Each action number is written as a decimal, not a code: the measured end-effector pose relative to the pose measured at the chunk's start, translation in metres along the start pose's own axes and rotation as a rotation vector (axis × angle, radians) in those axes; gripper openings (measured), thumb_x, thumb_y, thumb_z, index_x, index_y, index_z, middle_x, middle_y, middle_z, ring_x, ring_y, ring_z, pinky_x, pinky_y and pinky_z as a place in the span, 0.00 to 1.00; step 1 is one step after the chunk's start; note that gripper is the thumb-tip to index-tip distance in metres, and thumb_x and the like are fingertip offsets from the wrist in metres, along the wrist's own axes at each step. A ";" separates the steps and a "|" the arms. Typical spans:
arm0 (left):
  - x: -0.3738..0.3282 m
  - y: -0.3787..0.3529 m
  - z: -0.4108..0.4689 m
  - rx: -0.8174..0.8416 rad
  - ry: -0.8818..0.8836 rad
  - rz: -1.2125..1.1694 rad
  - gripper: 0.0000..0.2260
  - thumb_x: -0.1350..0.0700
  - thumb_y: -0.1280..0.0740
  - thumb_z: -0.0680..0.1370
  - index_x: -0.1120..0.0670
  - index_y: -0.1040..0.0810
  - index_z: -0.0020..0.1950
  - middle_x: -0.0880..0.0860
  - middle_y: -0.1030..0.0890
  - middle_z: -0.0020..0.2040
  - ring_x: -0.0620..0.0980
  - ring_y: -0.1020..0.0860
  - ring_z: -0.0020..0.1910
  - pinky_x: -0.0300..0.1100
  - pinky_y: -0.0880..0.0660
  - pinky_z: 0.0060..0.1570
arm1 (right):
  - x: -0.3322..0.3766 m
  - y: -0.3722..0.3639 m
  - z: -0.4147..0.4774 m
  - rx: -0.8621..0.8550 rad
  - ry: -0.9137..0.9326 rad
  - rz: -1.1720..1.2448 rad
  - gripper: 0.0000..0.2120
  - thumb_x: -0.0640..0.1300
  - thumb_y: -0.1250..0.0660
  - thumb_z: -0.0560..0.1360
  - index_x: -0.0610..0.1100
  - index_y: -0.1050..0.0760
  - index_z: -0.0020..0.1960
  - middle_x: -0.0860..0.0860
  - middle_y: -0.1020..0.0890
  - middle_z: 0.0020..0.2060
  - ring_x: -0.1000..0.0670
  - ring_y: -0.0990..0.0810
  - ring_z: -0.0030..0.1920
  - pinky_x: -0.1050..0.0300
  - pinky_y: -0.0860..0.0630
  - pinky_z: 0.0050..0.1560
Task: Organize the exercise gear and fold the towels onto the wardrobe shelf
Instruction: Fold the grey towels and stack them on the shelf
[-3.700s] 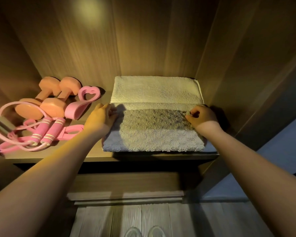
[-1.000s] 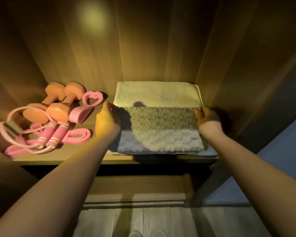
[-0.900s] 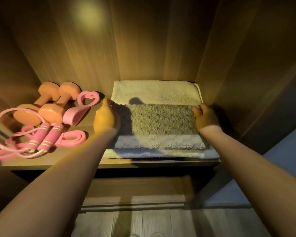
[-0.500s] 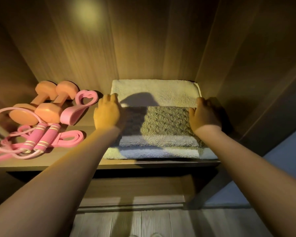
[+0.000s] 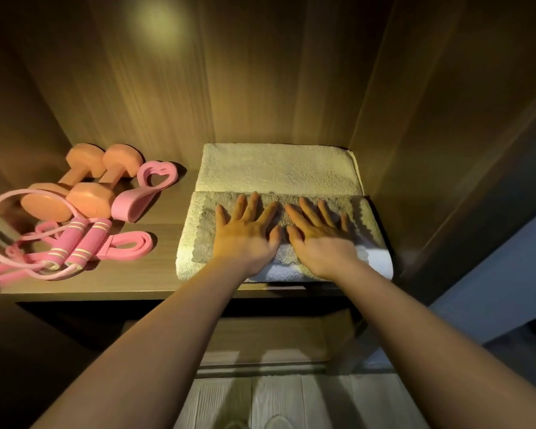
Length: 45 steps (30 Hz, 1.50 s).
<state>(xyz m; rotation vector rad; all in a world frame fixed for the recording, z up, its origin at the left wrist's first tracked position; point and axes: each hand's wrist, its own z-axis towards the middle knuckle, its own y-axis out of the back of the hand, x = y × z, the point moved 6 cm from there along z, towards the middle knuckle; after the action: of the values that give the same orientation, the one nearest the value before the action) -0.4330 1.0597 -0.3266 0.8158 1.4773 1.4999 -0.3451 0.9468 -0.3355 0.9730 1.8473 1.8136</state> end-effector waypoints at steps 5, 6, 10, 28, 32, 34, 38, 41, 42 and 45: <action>0.014 -0.001 -0.002 -0.003 0.046 0.034 0.29 0.34 0.59 0.77 0.38 0.54 0.78 0.53 0.56 0.81 0.56 0.57 0.79 0.64 0.58 0.73 | -0.007 -0.003 0.000 -0.036 -0.012 -0.006 0.24 0.66 0.62 0.79 0.70 0.64 0.73 0.61 0.65 0.76 0.52 0.68 0.76 0.43 0.71 0.73; 0.018 -0.001 -0.003 0.002 0.060 0.041 0.29 0.33 0.60 0.77 0.38 0.55 0.78 0.54 0.56 0.81 0.56 0.57 0.79 0.64 0.57 0.73 | -0.008 -0.003 0.000 -0.039 -0.016 -0.013 0.25 0.66 0.62 0.79 0.70 0.64 0.74 0.61 0.65 0.76 0.51 0.68 0.76 0.41 0.70 0.73; 0.039 0.003 -0.012 0.023 0.126 0.064 0.30 0.33 0.59 0.77 0.39 0.56 0.79 0.57 0.56 0.80 0.58 0.57 0.79 0.64 0.53 0.72 | -0.020 -0.002 -0.004 -0.048 -0.056 -0.018 0.26 0.69 0.61 0.78 0.70 0.62 0.74 0.60 0.63 0.77 0.50 0.66 0.77 0.38 0.68 0.73; 0.001 0.037 -0.024 0.003 -0.098 0.126 0.30 0.39 0.55 0.80 0.58 0.32 0.72 0.57 0.60 0.79 0.55 0.63 0.78 0.59 0.59 0.75 | -0.061 0.036 -0.075 -0.439 -0.329 0.388 0.20 0.50 0.46 0.82 0.34 0.28 0.61 0.39 0.25 0.55 0.38 0.26 0.56 0.48 0.30 0.55; -0.055 0.019 -0.030 0.038 -0.338 0.108 0.32 0.39 0.48 0.80 0.54 0.47 0.79 0.55 0.55 0.80 0.53 0.57 0.79 0.57 0.56 0.76 | -0.074 0.036 -0.090 -0.479 -0.413 0.639 0.19 0.45 0.43 0.82 0.38 0.31 0.69 0.43 0.27 0.64 0.42 0.27 0.62 0.54 0.33 0.57; -0.063 0.009 -0.029 0.022 -0.368 0.136 0.32 0.42 0.46 0.80 0.52 0.54 0.80 0.54 0.55 0.81 0.52 0.56 0.79 0.56 0.54 0.76 | -0.077 0.036 -0.089 -0.391 -0.418 0.653 0.21 0.45 0.43 0.81 0.39 0.33 0.72 0.43 0.27 0.65 0.43 0.27 0.63 0.55 0.33 0.58; -0.062 0.003 -0.028 0.002 -0.344 0.101 0.29 0.43 0.50 0.82 0.50 0.53 0.80 0.53 0.52 0.81 0.51 0.53 0.79 0.54 0.52 0.76 | -0.079 0.040 -0.088 -0.360 -0.446 0.676 0.20 0.45 0.42 0.79 0.41 0.32 0.70 0.44 0.24 0.57 0.45 0.24 0.54 0.54 0.28 0.51; -0.061 0.004 -0.028 -0.021 -0.319 0.019 0.25 0.45 0.51 0.83 0.49 0.48 0.80 0.52 0.48 0.80 0.50 0.50 0.79 0.52 0.52 0.77 | -0.079 0.025 -0.092 -0.294 -0.565 0.906 0.10 0.46 0.41 0.79 0.44 0.29 0.58 0.47 0.22 0.41 0.46 0.19 0.45 0.53 0.25 0.39; -0.061 0.005 -0.028 -0.027 -0.316 -0.003 0.25 0.46 0.51 0.83 0.49 0.48 0.80 0.52 0.48 0.80 0.49 0.50 0.79 0.52 0.52 0.77 | -0.079 0.017 -0.095 -0.250 -0.635 1.086 0.10 0.46 0.41 0.80 0.42 0.28 0.56 0.46 0.21 0.38 0.46 0.19 0.42 0.52 0.22 0.40; -0.060 0.004 -0.030 -0.035 -0.325 -0.017 0.25 0.46 0.51 0.83 0.49 0.48 0.80 0.52 0.48 0.80 0.49 0.50 0.79 0.51 0.53 0.76 | -0.072 0.002 -0.099 -0.114 -0.740 1.589 0.15 0.50 0.39 0.81 0.38 0.30 0.58 0.41 0.18 0.42 0.46 0.16 0.40 0.56 0.19 0.35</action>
<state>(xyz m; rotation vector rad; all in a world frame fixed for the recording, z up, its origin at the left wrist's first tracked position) -0.4350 0.9928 -0.3185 0.9721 1.2105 1.3053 -0.3637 0.8259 -0.3379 2.9443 0.2872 1.5519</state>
